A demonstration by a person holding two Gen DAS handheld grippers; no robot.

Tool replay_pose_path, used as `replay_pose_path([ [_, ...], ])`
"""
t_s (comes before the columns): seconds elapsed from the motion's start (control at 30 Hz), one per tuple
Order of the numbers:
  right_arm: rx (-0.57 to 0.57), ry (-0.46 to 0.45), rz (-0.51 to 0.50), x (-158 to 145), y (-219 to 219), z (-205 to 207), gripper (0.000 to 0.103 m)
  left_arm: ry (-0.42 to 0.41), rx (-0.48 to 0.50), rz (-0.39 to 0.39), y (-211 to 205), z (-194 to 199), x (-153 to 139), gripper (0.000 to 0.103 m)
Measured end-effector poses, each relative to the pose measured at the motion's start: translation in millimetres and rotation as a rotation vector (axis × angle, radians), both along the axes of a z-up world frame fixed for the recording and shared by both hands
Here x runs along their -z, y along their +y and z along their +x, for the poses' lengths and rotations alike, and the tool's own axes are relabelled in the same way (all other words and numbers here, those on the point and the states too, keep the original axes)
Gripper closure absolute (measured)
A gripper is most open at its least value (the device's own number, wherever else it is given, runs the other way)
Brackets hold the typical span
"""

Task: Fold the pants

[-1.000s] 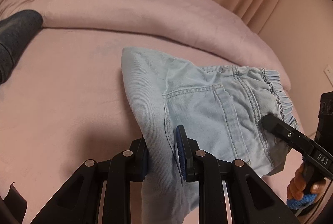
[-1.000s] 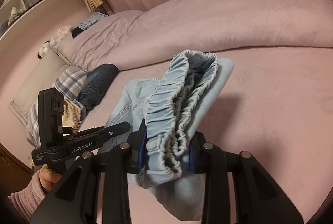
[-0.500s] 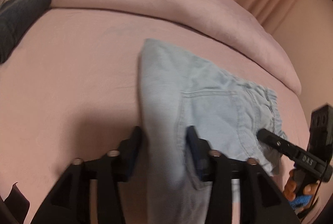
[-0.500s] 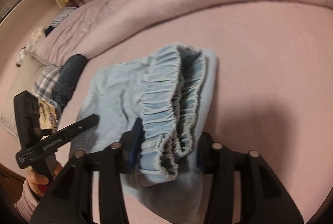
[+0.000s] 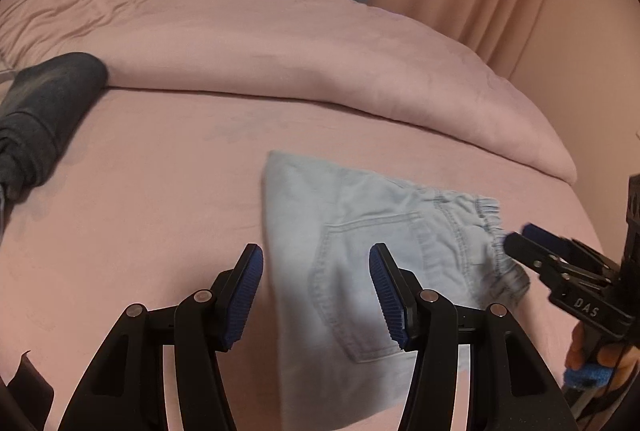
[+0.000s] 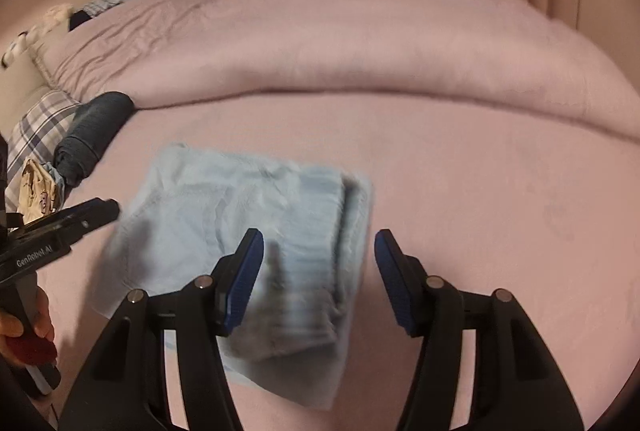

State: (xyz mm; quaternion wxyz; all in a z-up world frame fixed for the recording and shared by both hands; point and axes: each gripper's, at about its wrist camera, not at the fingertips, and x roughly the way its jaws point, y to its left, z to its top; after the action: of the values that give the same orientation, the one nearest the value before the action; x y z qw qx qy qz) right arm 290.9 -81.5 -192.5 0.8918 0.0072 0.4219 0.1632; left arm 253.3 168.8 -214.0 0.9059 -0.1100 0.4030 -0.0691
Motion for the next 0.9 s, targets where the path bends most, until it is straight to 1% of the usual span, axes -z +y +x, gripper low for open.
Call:
replay_pose_path([
  [0.03,-0.020,-0.014,-0.009,-2.6,5.0,1.0,0.049,0.003,0.006,0.007,-2.9,2.0,2.4,0.048],
  [0.07,-0.034,-0.025,-0.019,-3.2,9.3,2.1,0.055,0.008,0.016,0.009,-4.7,4.7,6.0,0.048],
  [0.1,-0.051,-0.027,-0.024,-2.5,13.1,3.4,0.058,0.016,0.022,0.011,-6.1,6.5,9.4,0.048],
  [0.13,-0.071,-0.020,-0.028,-0.4,17.0,4.7,0.063,0.031,0.025,0.016,-7.6,9.3,14.6,0.048],
  [0.17,-0.088,-0.012,-0.039,3.9,20.6,6.6,0.065,0.039,0.025,0.023,-9.6,10.5,18.9,0.048],
  [0.27,-0.093,0.010,-0.083,16.2,27.4,10.3,0.063,0.067,0.030,0.044,-10.1,14.2,31.8,0.048],
  [0.37,-0.097,0.039,-0.100,25.2,25.6,14.4,0.062,0.111,0.042,0.068,-10.2,17.1,44.1,0.048],
  [0.47,-0.114,0.047,-0.136,33.1,29.5,18.0,0.061,0.116,0.040,0.061,-10.1,18.3,49.1,0.048],
  [0.67,-0.105,0.039,-0.137,36.9,27.9,18.2,0.060,0.128,0.021,0.093,-16.3,16.3,39.0,0.048],
  [0.73,-0.093,0.045,-0.143,29.4,28.6,15.8,0.061,0.109,0.014,0.100,-16.6,8.8,29.8,0.048],
  [0.77,-0.088,0.042,-0.143,25.5,32.3,11.5,0.060,0.091,0.013,0.107,-16.7,3.6,21.5,0.048],
  [0.9,-0.077,0.026,-0.130,7.6,29.4,-1.0,0.060,0.062,0.007,0.120,-14.8,-11.3,-2.2,0.048],
])
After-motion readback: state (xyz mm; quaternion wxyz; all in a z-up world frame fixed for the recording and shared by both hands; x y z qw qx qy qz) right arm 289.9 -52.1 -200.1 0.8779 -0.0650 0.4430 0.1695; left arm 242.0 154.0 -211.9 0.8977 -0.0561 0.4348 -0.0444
